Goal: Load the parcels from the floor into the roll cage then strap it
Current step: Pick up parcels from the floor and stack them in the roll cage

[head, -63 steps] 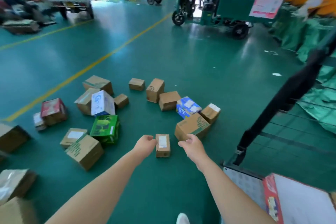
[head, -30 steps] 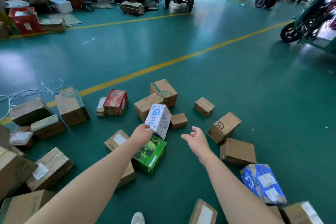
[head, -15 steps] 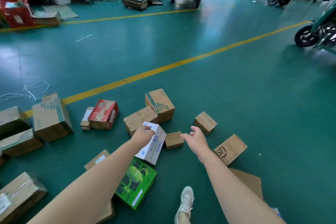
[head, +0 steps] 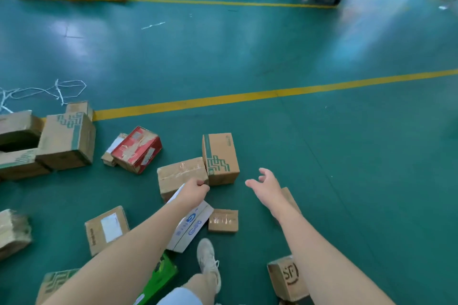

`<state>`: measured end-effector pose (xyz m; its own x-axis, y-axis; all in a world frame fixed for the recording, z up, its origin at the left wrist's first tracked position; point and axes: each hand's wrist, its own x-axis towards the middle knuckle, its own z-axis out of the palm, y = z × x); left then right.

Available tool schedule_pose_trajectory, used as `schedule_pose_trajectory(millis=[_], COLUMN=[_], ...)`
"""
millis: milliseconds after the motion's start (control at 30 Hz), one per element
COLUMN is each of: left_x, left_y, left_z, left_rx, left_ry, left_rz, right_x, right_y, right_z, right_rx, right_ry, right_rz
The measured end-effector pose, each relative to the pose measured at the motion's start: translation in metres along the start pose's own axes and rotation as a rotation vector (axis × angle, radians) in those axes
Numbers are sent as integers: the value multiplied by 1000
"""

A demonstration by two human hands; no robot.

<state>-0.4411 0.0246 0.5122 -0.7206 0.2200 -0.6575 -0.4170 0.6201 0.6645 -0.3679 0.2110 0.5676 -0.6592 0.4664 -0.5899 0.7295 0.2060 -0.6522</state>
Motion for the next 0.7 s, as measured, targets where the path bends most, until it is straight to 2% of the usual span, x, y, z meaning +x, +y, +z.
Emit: schedule_pose_trajectory(millis=[433,600,700], left_x=[177,257,305], left_y=[151,171,176], left_z=[3,-6,-6], left_rx=[-169,-388,-596], left_ry=[63,181,361], left_rz=[-85,-219,-346], right_x=[209,330,407], right_y=[-125,-185,-226], right_z=[-68,-45,-20], right_rx=[-170,-343,-489], right_ry=[-123,-317,-473], right_rz=[-90,-180,-252])
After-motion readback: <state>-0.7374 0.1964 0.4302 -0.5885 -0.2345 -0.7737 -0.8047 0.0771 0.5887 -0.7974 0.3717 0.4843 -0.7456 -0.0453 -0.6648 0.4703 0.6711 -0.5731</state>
